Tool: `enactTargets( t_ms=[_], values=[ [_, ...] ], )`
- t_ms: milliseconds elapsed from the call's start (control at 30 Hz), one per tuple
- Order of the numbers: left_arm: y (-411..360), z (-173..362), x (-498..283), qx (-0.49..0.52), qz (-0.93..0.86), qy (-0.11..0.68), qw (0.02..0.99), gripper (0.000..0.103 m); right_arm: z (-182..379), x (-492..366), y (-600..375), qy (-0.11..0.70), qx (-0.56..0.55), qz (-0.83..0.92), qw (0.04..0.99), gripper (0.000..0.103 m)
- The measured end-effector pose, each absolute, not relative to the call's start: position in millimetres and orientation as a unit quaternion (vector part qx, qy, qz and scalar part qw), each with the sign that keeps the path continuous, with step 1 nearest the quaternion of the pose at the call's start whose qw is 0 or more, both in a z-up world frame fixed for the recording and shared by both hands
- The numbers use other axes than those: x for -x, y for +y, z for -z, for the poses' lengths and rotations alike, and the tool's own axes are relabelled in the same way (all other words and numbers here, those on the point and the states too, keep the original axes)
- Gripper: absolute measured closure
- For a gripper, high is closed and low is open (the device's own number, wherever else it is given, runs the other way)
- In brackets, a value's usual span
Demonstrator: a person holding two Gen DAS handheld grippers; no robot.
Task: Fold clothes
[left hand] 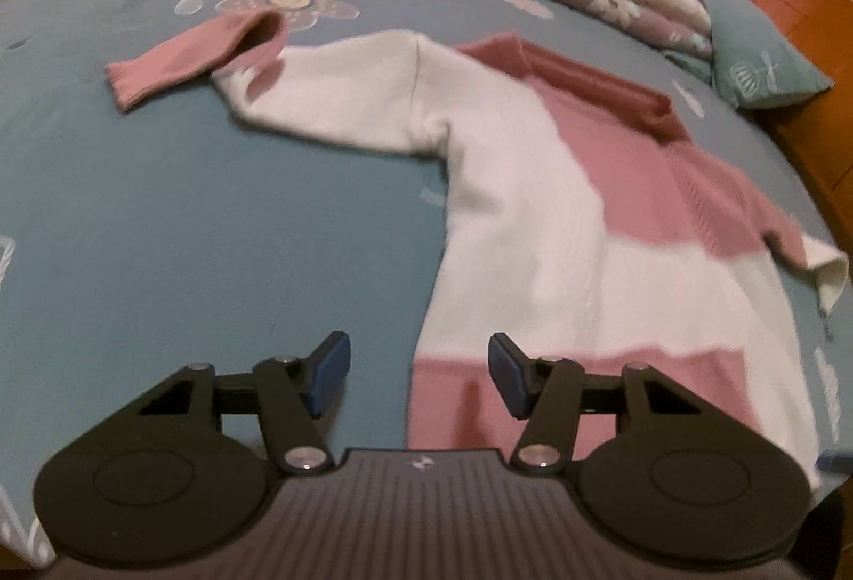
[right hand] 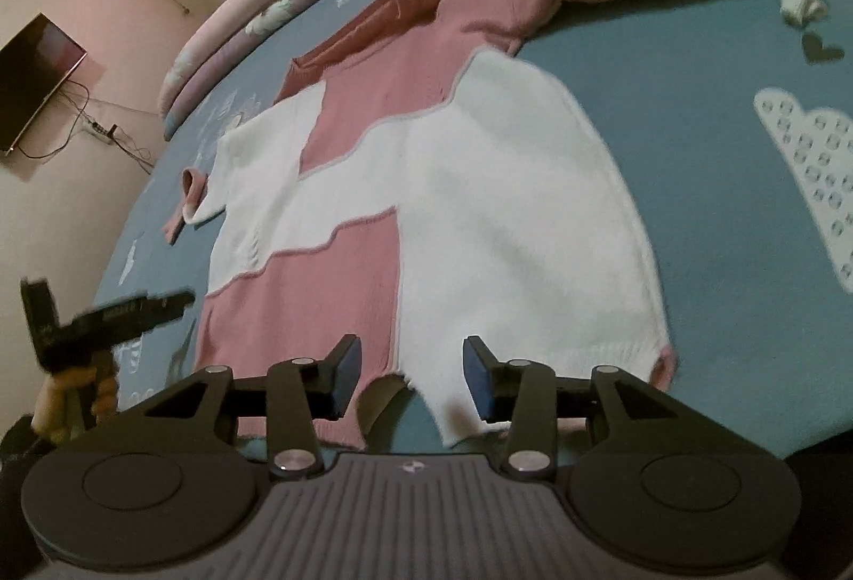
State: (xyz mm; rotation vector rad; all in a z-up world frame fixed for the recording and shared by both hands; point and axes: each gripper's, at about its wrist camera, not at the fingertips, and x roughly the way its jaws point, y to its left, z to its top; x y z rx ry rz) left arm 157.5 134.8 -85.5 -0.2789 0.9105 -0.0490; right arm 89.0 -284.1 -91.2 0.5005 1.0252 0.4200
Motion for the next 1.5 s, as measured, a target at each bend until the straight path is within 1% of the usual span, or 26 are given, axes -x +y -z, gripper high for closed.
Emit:
enactTargets(
  t_ms=[300,433,500,567,600,633,667,733,800,833,867,900,933,1067,1200,1333,1400,1500],
  values=[
    [130.8,89.2,-215.6,0.171,0.052,0.424,0.888,0.047,91.2,-98.2,-288.0,0.485,-0.221,-0.186,0.825,0.055],
    [133.2,101.7,-242.0,0.202,0.058,0.440,0.873,0.047,90.4,-99.5,-292.3,0.482,-0.217,-0.179,0.830,0.054],
    [130.0,111.1,-248.7,0.202,0.056,0.453,0.866,0.047,88.4,-98.6,-296.4,0.475,-0.217,-0.175,0.835,0.054],
    [123.8,112.7,-247.7,0.181,0.059,0.446,0.874,0.048,85.9,-97.8,-303.1,0.465,-0.219,-0.170,0.841,0.052],
    [120.6,113.3,-247.1,0.170,0.061,0.442,0.879,0.065,85.0,-98.7,-307.0,0.461,-0.217,-0.166,0.844,0.051],
    [117.2,113.4,-246.7,0.154,0.057,0.442,0.882,0.075,84.3,-100.2,-310.9,0.459,-0.213,-0.156,0.848,0.050],
    [115.4,113.1,-247.3,0.141,0.048,0.443,0.884,0.080,83.6,-101.8,-314.8,0.457,-0.210,-0.146,0.852,0.050],
    [113.4,112.7,-248.0,0.132,0.033,0.440,0.888,0.079,82.2,-105.2,-322.3,0.454,-0.205,-0.124,0.858,0.050],
    [108.0,110.7,-247.0,0.117,0.031,0.444,0.888,0.076,81.1,-107.3,-329.7,0.450,-0.198,-0.104,0.864,0.050],
    [104.1,109.1,-246.0,0.103,0.035,0.448,0.888,0.076,82.1,-107.1,-332.9,0.451,-0.195,-0.096,0.866,0.048],
    [100.4,106.9,-242.6,0.094,0.037,0.448,0.888,0.073,84.9,-106.6,-336.2,0.456,-0.194,-0.087,0.864,0.046],
    [97.8,104.3,-237.2,0.089,0.044,0.450,0.888,0.066,88.1,-105.9,-339.5,0.461,-0.195,-0.078,0.862,0.046],
    [95.2,101.6,-231.6,0.084,0.051,0.451,0.887,0.063,92.1,-105.3,-342.5,0.466,-0.196,-0.071,0.860,0.046],
    [81.0,82.8,-194.8,0.047,0.055,0.429,0.900,0.059,108.7,-100.0,-353.4,0.483,-0.225,-0.059,0.844,0.046],
    [45.1,60.5,-146.4,-0.009,0.141,0.393,0.908,0.051,111.6,-94.4,-349.6,0.489,-0.231,-0.069,0.838,0.046],
    [-10.3,53.1,-110.5,-0.086,0.253,0.372,0.889,0.049,116.4,-88.5,-351.4,0.501,-0.256,-0.065,0.824,0.045],
    [-40.6,53.6,-99.4,-0.114,0.308,0.367,0.870,0.047,118.3,-84.7,-353.4,0.505,-0.273,-0.065,0.817,0.045],
    [-80.2,56.1,-87.8,-0.145,0.365,0.354,0.849,0.047,121.1,-76.4,-359.8,0.504,-0.313,-0.070,0.802,0.044]
  ],
)
